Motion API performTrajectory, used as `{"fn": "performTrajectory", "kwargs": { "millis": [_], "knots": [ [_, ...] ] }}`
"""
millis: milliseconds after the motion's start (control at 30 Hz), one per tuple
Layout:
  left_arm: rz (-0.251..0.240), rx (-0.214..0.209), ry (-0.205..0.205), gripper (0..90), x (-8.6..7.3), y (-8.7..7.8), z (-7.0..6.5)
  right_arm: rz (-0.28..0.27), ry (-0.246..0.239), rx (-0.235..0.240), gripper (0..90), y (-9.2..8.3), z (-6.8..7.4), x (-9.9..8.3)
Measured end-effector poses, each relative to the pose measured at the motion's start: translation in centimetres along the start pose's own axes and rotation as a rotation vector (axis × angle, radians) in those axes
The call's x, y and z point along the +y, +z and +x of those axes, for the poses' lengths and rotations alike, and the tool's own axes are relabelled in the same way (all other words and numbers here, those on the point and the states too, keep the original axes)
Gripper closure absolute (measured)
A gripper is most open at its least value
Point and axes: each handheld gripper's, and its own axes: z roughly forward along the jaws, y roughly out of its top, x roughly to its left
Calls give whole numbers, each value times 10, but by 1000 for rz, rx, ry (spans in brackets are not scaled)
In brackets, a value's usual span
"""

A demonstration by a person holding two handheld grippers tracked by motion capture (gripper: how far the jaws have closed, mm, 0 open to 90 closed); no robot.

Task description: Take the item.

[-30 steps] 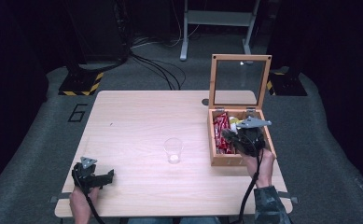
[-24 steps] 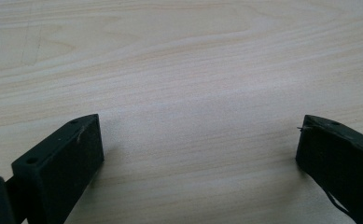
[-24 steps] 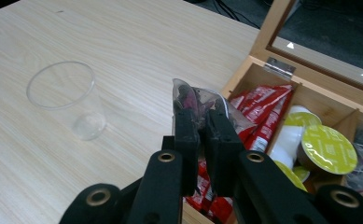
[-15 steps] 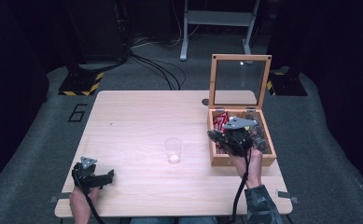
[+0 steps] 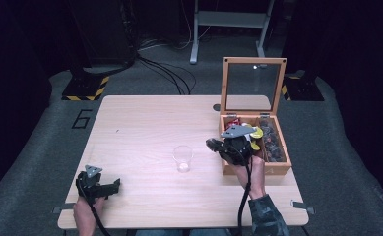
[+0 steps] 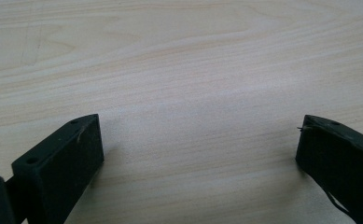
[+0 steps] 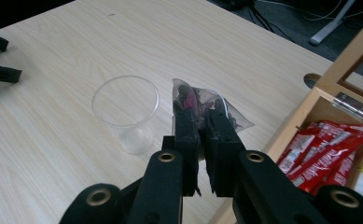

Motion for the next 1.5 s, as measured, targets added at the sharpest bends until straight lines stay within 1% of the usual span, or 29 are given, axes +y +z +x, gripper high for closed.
{"fn": "performTrajectory", "kwargs": {
  "millis": [33,133,167,233,267,400,500,533,567,733,800,867,1067,1133,1200,1267,1300,1367,1400,1433,1500],
  "knots": [
    [1,0,0,5,0,0,0,-5,-12,10,842,3,2,2],
    [0,0,0,5,0,0,0,-5,-6,18,842,5,5,4],
    [1,0,0,5,0,0,0,-15,-18,31,842,9,7,5],
    [1,0,0,5,0,0,0,-14,-17,37,842,11,9,6],
    [0,0,0,5,0,0,0,-9,-26,46,842,14,12,8],
    [1,0,0,5,0,0,0,-7,-24,63,842,20,17,11],
    [1,0,0,5,0,0,0,-7,-38,75,842,25,19,13],
    [1,0,0,5,0,0,0,-7,-38,75,842,25,19,13],
    [1,0,0,5,0,0,0,-7,-32,82,842,28,22,14],
    [1,1,0,5,0,0,0,3,-40,99,842,34,25,15],
    [-4,3,0,5,0,0,0,2,-35,107,842,39,27,16],
    [1,0,1,5,0,0,0,6,-45,116,842,42,28,17],
    [2,-1,1,5,0,0,0,21,-41,124,842,50,32,17],
    [1,0,1,6,0,0,0,27,-47,132,842,55,33,17],
    [0,-1,0,5,0,0,0,34,-40,139,842,59,35,16],
    [0,-1,1,6,0,0,0,39,-45,142,842,60,36,16],
    [1,-1,1,6,0,0,0,42,-55,148,842,64,37,16],
    [1,-1,1,5,0,0,0,49,-43,150,842,68,40,16],
    [2,-1,2,5,0,0,0,51,-46,154,842,69,40,16],
    [10,-2,13,6,0,-1,1,56,-50,155,842,72,40,16],
    [10,-2,13,6,0,-1,1,66,-49,161,842,76,40,15]
  ]
}}
